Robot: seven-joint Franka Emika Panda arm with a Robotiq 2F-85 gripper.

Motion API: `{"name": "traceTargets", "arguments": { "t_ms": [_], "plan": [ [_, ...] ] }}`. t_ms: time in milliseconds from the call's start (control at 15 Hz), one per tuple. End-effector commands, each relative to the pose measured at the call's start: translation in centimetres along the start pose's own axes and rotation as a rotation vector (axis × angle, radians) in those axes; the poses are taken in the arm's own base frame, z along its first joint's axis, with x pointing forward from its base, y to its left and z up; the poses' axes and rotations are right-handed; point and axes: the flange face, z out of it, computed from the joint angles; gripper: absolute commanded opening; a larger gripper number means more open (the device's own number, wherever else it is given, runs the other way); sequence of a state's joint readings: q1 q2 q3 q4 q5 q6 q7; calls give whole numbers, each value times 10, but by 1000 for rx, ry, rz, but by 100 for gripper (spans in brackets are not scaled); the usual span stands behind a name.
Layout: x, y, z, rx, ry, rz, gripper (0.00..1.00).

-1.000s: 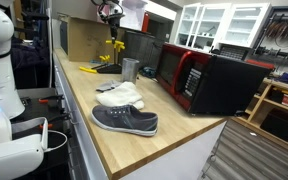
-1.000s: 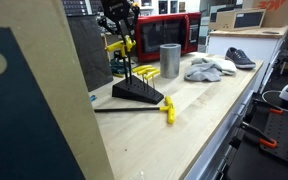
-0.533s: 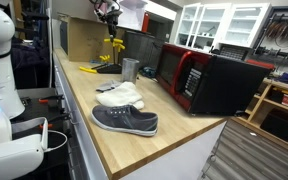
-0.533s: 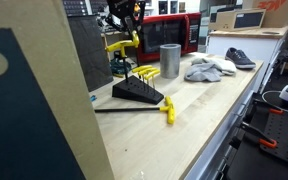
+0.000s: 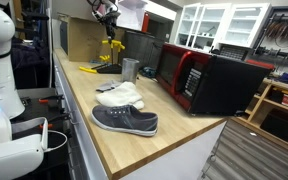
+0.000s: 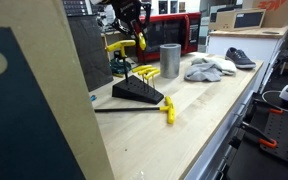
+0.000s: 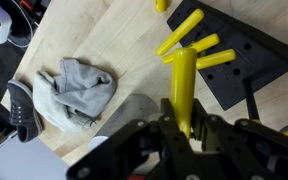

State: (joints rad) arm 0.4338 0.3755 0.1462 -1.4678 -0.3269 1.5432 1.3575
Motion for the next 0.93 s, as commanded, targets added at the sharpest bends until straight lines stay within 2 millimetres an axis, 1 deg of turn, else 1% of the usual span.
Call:
{"name": "traceTargets", "arguments": {
  "t_ms": [0, 200, 333, 467, 667, 867],
  "plan": [
    [0, 15, -14, 29, 88, -101, 6],
    [4, 18, -23, 52, 192, -242, 6],
    [2, 18, -30, 85, 245, -327, 6],
    [-6, 15, -37, 122, 290, -416, 6],
    [-24, 12, -47, 190, 326, -558, 6],
    [-31, 18, -56, 239, 359, -702, 6]
  ]
}}
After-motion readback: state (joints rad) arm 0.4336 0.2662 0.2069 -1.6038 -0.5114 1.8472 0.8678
